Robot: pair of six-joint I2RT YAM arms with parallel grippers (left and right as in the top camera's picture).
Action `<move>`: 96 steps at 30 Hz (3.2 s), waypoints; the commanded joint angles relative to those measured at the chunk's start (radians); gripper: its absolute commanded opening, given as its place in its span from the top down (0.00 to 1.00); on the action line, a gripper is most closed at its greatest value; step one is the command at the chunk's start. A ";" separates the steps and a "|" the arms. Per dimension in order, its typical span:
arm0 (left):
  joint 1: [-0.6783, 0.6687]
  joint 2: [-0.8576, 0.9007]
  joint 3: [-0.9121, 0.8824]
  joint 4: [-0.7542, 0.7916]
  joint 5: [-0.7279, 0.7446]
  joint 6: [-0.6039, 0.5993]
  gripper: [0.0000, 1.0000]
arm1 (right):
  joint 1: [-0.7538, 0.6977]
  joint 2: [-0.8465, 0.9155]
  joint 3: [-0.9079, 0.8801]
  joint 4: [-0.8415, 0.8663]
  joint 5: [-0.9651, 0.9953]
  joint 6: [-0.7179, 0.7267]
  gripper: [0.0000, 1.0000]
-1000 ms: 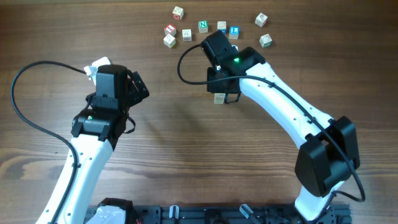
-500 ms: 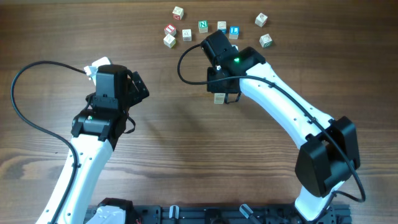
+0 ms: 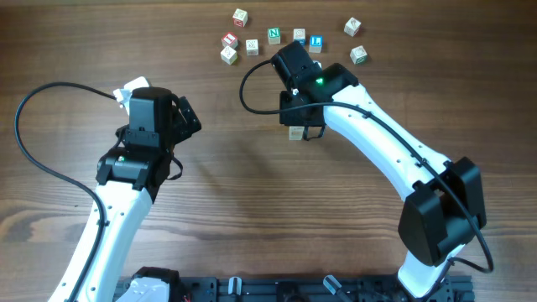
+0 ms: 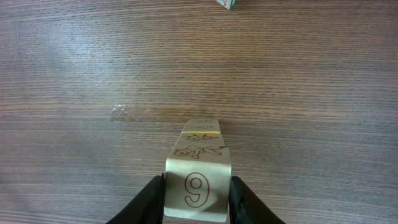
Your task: Form a tower
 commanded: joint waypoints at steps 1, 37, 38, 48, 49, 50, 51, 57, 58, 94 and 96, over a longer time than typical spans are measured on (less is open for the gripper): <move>0.007 -0.006 0.005 0.002 0.005 -0.013 0.00 | 0.003 -0.034 0.026 -0.001 -0.004 -0.002 0.65; 0.007 -0.006 0.005 0.002 0.006 -0.013 0.00 | 0.000 -0.034 0.031 0.015 -0.023 -0.032 0.47; 0.007 -0.006 0.005 0.002 0.005 -0.013 0.00 | -0.001 -0.034 0.039 0.011 -0.023 -0.033 0.46; 0.007 -0.006 0.005 0.002 0.005 -0.013 0.00 | -0.068 -0.038 0.215 -0.026 -0.022 -0.057 0.37; 0.007 -0.006 0.005 0.003 0.005 -0.013 0.00 | -0.085 -0.038 0.217 -0.032 -0.022 -0.054 0.37; 0.007 -0.006 0.005 0.002 0.005 -0.013 0.00 | -0.106 -0.038 0.217 -0.043 -0.022 -0.046 0.38; 0.007 -0.006 0.005 0.002 0.005 -0.012 0.00 | -0.137 -0.037 0.216 -0.066 -0.022 -0.022 0.41; 0.007 -0.006 0.005 0.002 0.005 -0.013 0.00 | -0.204 -0.032 0.146 -0.093 -0.023 0.050 0.65; 0.007 -0.006 0.005 0.002 0.005 -0.013 0.00 | -0.204 -0.028 0.134 -0.095 -0.034 0.050 0.66; 0.007 -0.006 0.005 0.002 0.005 -0.013 0.00 | -0.250 0.176 0.082 -0.127 -0.385 0.137 0.95; 0.007 -0.006 0.005 0.002 0.005 -0.013 0.00 | -0.250 0.188 0.082 -0.117 -0.410 0.137 0.95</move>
